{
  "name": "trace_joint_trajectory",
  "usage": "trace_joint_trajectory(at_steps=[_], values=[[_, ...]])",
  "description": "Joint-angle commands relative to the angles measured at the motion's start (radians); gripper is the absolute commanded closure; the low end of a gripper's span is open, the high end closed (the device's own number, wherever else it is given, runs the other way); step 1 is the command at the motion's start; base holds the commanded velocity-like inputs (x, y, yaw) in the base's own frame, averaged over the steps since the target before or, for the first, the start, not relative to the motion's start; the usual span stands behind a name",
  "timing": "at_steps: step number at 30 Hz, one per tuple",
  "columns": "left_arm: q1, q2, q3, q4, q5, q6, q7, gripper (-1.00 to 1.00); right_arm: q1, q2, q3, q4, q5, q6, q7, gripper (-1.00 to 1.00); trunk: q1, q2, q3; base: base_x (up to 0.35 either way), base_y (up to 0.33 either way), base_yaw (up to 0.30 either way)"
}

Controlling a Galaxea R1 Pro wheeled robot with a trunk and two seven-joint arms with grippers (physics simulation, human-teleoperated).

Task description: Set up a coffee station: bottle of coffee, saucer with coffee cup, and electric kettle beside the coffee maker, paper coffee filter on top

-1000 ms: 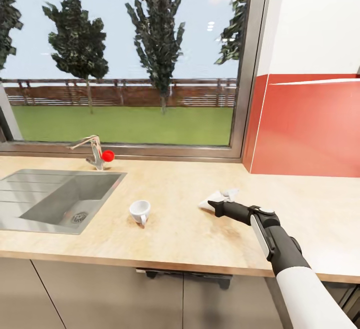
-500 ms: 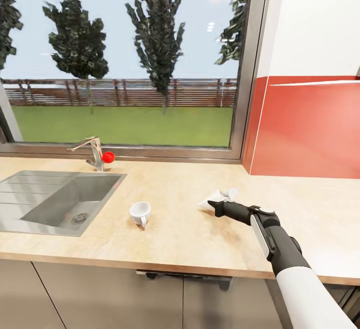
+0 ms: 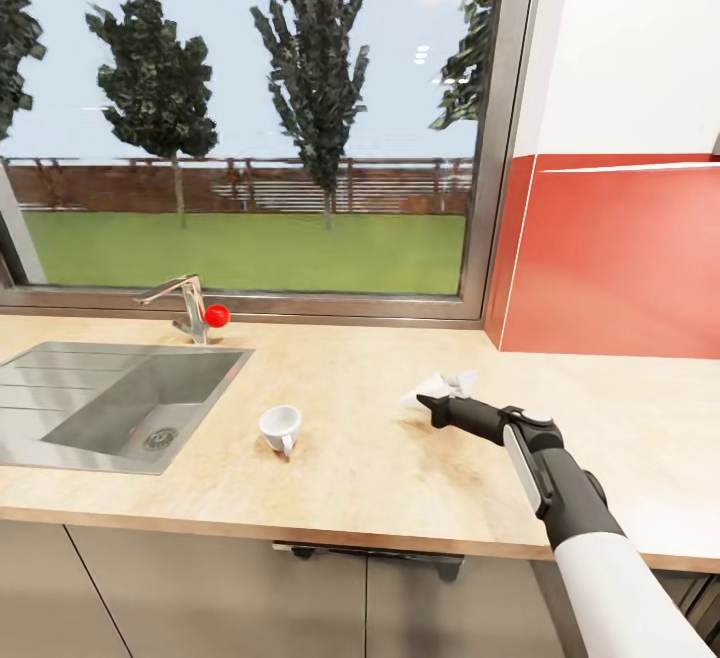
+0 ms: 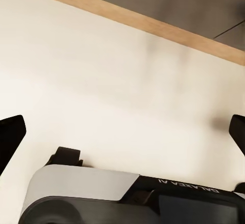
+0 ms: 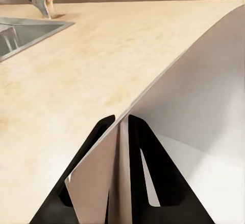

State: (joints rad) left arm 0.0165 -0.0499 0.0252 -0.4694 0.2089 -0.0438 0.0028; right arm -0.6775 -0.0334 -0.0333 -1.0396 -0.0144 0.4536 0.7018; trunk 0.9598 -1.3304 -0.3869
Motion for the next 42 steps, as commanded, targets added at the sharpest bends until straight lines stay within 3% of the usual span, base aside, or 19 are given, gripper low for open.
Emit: trace_joint_trajectory(at_steps=[1,5,11,21,42], values=[[0.000,-0.001,0.002,-0.002,0.004,-0.001,0.000,-1.00,-0.001,0.000,-0.002,-0.009,-0.004,0.010,0.004,1.00,0.000,-0.001,-0.001,0.000,0.000,0.000],[0.000,-0.001,0.002,-0.002,0.004,-0.001,0.000,-1.00,0.003,-0.001,-0.002,-0.050,-0.004,0.013,0.015,1.00,0.000,-0.001,-0.001,0.000,0.000,0.000],[0.000,-0.001,0.002,-0.002,0.004,-0.001,0.000,-1.00,0.013,-0.003,-0.004,-0.110,-0.001,0.018,0.093,1.00,0.000,-0.001,-0.001,0.000,0.000,0.000],[0.000,-0.001,0.002,-0.002,0.004,-0.001,0.000,-1.00,0.015,-0.003,-0.005,-0.119,-0.004,0.019,0.105,1.00,0.000,-0.001,-0.001,-0.028,0.000,0.000],[0.000,-0.001,0.002,-0.002,0.004,-0.001,0.000,-1.00,0.015,-0.003,-0.004,-0.125,-0.006,0.018,0.105,1.00,0.000,-0.001,-0.001,-0.327,0.000,0.001]])
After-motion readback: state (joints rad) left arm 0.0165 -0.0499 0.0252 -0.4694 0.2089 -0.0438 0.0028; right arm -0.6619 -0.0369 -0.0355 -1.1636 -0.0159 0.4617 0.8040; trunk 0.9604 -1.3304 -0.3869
